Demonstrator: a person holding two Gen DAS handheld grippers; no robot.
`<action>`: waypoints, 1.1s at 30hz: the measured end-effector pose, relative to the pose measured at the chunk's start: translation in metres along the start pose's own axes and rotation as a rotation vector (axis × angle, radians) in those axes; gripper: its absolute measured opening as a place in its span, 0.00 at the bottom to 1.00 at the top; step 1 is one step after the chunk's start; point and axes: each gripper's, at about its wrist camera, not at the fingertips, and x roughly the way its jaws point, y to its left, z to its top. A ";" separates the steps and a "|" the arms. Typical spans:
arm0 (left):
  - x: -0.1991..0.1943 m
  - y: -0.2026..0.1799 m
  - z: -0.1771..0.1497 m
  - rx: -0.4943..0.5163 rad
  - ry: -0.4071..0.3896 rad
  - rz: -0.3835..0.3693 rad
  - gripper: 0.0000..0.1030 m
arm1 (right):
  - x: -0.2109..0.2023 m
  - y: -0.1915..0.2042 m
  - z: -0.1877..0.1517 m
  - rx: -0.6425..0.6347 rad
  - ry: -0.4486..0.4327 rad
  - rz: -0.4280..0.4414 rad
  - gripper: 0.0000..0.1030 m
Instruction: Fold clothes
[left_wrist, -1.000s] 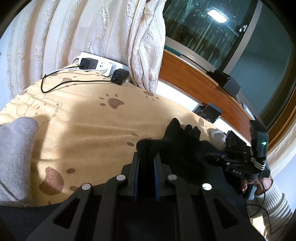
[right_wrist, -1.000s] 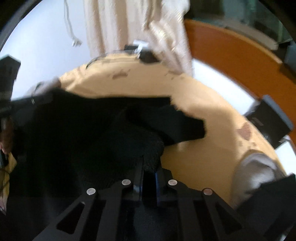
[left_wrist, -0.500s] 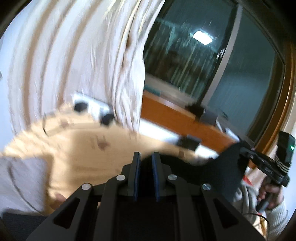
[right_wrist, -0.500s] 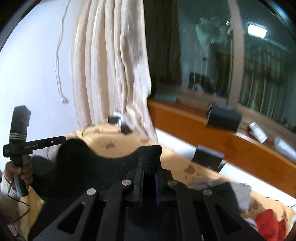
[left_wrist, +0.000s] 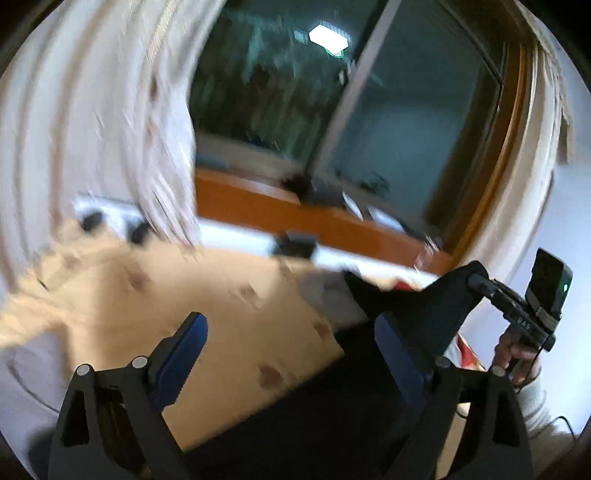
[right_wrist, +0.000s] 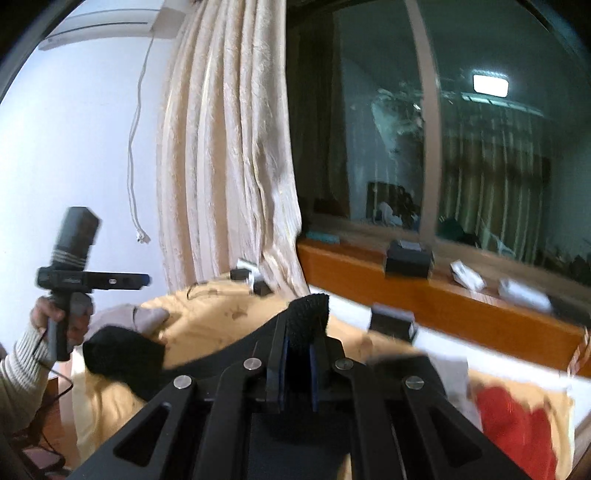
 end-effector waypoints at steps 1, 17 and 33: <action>0.015 0.001 -0.006 0.000 0.044 -0.003 0.91 | -0.006 0.000 -0.013 0.013 0.012 -0.006 0.09; 0.162 -0.020 -0.088 0.197 0.545 -0.044 0.91 | -0.035 -0.025 -0.169 0.298 0.182 -0.046 0.09; 0.184 -0.046 -0.094 0.489 0.579 -0.006 0.93 | -0.038 -0.030 -0.184 0.320 0.156 -0.015 0.10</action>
